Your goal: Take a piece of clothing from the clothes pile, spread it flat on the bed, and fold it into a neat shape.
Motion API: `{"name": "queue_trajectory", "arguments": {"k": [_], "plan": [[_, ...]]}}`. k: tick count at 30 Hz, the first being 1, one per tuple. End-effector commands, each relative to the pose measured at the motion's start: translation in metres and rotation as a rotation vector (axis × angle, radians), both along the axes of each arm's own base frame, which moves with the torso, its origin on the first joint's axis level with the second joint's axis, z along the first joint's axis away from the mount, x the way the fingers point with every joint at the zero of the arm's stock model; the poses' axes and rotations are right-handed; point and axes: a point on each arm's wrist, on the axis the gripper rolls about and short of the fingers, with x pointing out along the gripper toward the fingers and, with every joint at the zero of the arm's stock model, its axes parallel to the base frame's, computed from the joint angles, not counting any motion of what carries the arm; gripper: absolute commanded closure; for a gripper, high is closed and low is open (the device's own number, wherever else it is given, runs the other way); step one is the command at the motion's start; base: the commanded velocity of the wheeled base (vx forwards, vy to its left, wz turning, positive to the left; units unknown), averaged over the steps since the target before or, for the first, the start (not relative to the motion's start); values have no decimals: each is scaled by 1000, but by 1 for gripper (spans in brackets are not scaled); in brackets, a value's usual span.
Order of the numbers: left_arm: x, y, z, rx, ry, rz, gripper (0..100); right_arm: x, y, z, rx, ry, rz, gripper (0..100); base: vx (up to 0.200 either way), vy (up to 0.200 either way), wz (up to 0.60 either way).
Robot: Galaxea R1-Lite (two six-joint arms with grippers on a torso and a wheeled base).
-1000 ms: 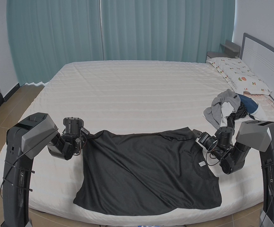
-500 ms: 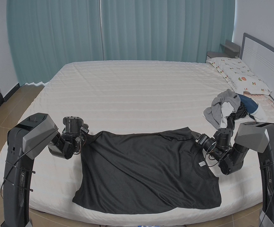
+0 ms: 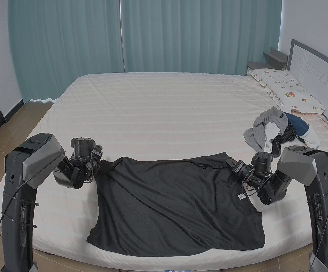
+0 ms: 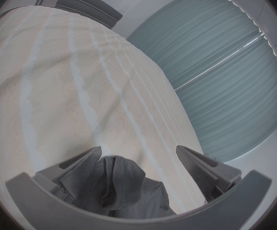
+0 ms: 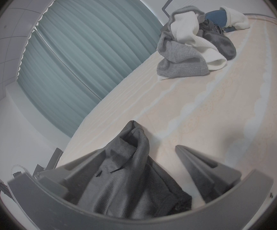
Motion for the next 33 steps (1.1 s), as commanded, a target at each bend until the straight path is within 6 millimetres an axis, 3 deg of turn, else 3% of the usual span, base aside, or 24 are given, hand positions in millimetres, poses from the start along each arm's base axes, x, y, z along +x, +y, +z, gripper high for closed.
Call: {"name": "queue_trajectory", "arguments": {"k": [1,12,13,17,22,25,30,31,33], "plan": [[-1,0,2,0,-1,-1,0,15,2,-1,1,27,10,100,0,0,0],[-1,0,2,0,1,-1,0,37,4,21,2,-69,-22,100,0,0,0],[-1,0,2,1,1,-2,0,46,-3,39,0,-124,-45,100,0,0,0],[-1,0,1,1,1,-2,0,61,-7,51,8,-180,-56,100,0,0,0],[-1,-1,1,3,1,-4,0,71,-11,45,0,-170,-70,100,0,0,0],[-1,-1,1,3,1,-4,0,80,-25,43,-10,-179,-119,100,0,0,0],[-1,-1,1,4,0,-4,0,78,-33,29,-45,-131,-126,100,0,0,0],[-1,-2,1,4,0,-6,0,78,-36,24,-60,-123,-128,0,0,0,0],[-1,-1,1,4,0,-4,0,77,-37,24,-59,-128,-130,0,0,0,0]]}}
